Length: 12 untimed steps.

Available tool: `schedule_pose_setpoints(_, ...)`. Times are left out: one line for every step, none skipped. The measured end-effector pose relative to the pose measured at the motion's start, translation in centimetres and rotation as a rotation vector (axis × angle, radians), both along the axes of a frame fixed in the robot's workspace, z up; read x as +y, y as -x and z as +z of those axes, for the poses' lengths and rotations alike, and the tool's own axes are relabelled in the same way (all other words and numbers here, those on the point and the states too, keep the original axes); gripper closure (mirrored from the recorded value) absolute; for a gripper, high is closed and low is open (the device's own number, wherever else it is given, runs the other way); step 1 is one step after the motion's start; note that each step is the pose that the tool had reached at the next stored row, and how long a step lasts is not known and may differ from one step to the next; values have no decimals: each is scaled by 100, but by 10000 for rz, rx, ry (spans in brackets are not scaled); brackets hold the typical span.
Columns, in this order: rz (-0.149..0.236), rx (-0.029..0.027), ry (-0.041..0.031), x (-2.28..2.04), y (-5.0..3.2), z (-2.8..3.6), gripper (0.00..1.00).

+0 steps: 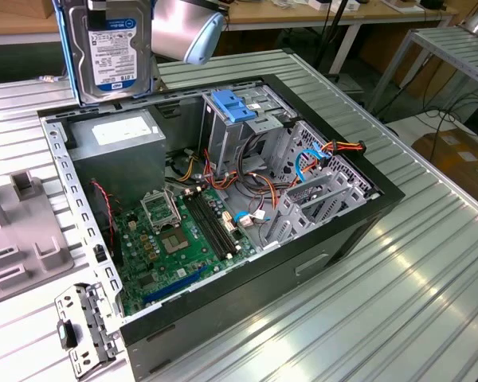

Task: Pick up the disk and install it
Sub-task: 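Pick up the disk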

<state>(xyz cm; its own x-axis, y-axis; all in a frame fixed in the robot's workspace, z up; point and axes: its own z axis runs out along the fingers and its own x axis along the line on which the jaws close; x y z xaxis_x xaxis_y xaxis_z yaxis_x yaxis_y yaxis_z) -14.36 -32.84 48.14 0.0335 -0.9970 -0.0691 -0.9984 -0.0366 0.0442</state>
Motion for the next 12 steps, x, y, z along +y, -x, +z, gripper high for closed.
schedule_pose_setpoints(0,0,0,-7,0,0,63)
schedule_pose_setpoints(0,0,0,-16,0,0,63)
schedule_pose_setpoints(0,0,1,-23,0,0,63)
schedule_pose_setpoints(0,-1,0,-34,0,-1,63)
schedule_pose_setpoints(0,0,-1,-44,0,-1,63)
schedule_pose_setpoints(0,0,0,-52,-1,-1,63)
schedule_pose_setpoints(0,0,0,-59,-1,-1,63)
schedule_pose_setpoints(0,0,0,-66,-1,-1,63)
schedule_pose_setpoints(0,-1,0,-73,-1,-1,63)
schedule_pose_setpoints(-1,-1,-1,-83,-2,-2,63)
schedule_pose_setpoints(0,0,-1,-91,-2,-2,63)
schedule_pose_setpoints(0,0,-1,-102,-2,-2,63)
